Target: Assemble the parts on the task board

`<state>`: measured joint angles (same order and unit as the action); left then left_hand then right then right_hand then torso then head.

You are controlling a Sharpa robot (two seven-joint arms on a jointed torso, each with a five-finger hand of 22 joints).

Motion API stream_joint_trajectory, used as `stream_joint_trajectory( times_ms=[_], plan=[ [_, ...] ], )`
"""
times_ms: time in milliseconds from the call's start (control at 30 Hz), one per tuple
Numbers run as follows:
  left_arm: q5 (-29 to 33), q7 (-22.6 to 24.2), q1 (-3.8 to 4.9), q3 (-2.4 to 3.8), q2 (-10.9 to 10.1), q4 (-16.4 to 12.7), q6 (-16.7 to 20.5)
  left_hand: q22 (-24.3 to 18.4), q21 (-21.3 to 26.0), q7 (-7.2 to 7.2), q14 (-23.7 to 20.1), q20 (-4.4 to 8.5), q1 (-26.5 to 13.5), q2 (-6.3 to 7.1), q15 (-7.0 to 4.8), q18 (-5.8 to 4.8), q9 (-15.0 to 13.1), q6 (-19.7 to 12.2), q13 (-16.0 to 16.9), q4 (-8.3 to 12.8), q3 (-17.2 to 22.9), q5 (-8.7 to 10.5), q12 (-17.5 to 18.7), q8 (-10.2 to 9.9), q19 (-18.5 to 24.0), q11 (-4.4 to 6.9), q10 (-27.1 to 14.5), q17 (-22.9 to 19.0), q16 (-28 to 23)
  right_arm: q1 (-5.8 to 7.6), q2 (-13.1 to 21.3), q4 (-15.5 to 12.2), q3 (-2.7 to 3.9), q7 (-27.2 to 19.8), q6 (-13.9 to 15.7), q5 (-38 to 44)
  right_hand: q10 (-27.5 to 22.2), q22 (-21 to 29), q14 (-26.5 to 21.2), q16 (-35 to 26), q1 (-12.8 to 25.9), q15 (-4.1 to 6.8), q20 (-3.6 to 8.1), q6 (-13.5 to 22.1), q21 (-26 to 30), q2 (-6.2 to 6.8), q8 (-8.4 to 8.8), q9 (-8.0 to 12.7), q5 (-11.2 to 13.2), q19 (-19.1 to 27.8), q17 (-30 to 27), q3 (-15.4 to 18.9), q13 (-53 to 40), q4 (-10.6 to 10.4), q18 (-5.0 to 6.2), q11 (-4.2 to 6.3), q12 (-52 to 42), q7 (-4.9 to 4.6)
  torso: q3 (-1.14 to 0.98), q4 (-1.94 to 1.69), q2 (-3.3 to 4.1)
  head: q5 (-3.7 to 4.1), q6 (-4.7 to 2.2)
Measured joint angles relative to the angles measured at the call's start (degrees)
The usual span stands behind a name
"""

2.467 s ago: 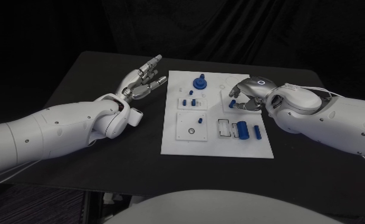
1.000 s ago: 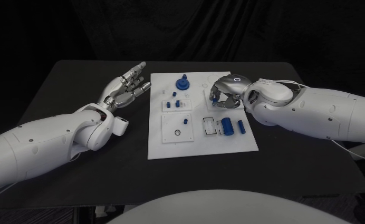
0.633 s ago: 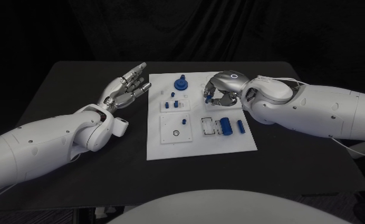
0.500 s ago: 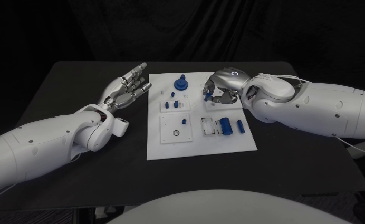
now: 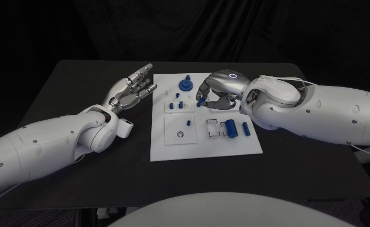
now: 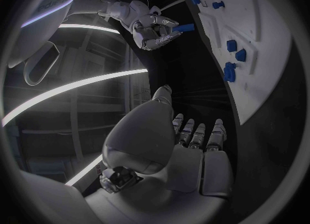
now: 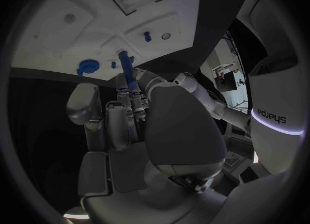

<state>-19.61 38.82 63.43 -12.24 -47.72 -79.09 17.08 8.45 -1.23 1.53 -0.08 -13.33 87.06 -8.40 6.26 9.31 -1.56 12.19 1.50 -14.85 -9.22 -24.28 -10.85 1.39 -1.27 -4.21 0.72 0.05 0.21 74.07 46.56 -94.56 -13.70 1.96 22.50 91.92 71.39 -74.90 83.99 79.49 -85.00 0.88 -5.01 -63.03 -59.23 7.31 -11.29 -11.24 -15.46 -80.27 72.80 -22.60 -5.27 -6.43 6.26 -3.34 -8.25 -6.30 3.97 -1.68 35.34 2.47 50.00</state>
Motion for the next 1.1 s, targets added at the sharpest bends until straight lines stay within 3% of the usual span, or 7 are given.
stream_joint_trajectory(
  times_ms=[333,433,700,1100],
  plan=[
    [0.01,0.0,0.0,0.0,0.0,-0.33,-0.22,0.0,0.0,-0.21,0.21,0.0,0.23,-0.23,0.21,0.0,0.0,0.21,0.0,0.0,0.0,0.0,0.0,0.0,0.0,-0.22,0.22,0.01,0.0,-2.67,-3.24,-1.07,-0.04,-0.22,-0.02,0.42,0.0,-0.05,0.0,0.57,-0.08,0.0,0.0,0.02,0.07,-0.08,0.16,-0.11,0.0,0.0,0.55,-0.08,-0.11,0.39,0.0,0.0,0.13,0.0,0.06,-0.03,-0.07,-0.48,0.0],
    [0.01,0.0,-0.02,0.0,-0.03,-0.35,-0.27,0.0,0.0,-0.21,0.21,0.0,0.23,-0.23,0.2,0.0,0.0,0.21,0.0,0.16,0.16,0.0,0.0,0.0,0.0,-0.22,0.22,0.01,0.0,-3.57,-4.18,-1.06,-0.05,-0.29,0.05,1.17,0.11,-0.04,0.0,0.62,-0.08,-0.01,0.0,0.03,0.22,-0.08,0.35,-1.3,0.01,0.0,0.95,-0.01,-0.11,0.45,0.0,-0.12,0.22,0.01,0.05,0.01,-0.06,-0.67,0.0],
    [0.01,0.01,-0.04,0.0,-0.03,-0.37,-0.52,0.01,0.0,-0.21,0.21,0.01,0.23,-0.23,0.2,0.0,0.01,0.21,-0.01,0.16,0.16,-0.22,0.0,0.0,0.0,-0.62,0.19,0.03,0.0,-5.7,-6.41,-0.22,-0.05,-0.29,0.19,4.31,0.21,-0.04,0.01,0.9,-0.08,-0.01,0.21,0.33,0.23,-0.08,0.37,-2.03,0.03,-0.21,1.21,-0.19,-0.2,0.64,0.01,-0.21,0.32,-0.07,0.04,0.05,-0.09,-0.51,0.0],
    [0.01,0.01,-0.05,0.0,0.02,-0.32,-0.92,0.01,0.0,-0.4,0.0,-0.41,0.23,-0.23,0.41,0.0,0.01,0.02,-0.01,0.16,0.16,-0.22,0.0,0.0,0.0,-0.71,0.1,0.04,0.0,-6.82,-8.64,1.03,-0.04,-0.15,-0.64,9.18,0.51,-0.03,0.0,0.9,-0.07,0.4,0.21,0.44,-0.35,-0.06,0.38,-2.38,0.05,-0.21,1.2,-0.23,-0.52,1.0,0.0,-0.51,0.51,0.0,0.02,-0.02,-0.12,-0.98,0.0]
  ],
)
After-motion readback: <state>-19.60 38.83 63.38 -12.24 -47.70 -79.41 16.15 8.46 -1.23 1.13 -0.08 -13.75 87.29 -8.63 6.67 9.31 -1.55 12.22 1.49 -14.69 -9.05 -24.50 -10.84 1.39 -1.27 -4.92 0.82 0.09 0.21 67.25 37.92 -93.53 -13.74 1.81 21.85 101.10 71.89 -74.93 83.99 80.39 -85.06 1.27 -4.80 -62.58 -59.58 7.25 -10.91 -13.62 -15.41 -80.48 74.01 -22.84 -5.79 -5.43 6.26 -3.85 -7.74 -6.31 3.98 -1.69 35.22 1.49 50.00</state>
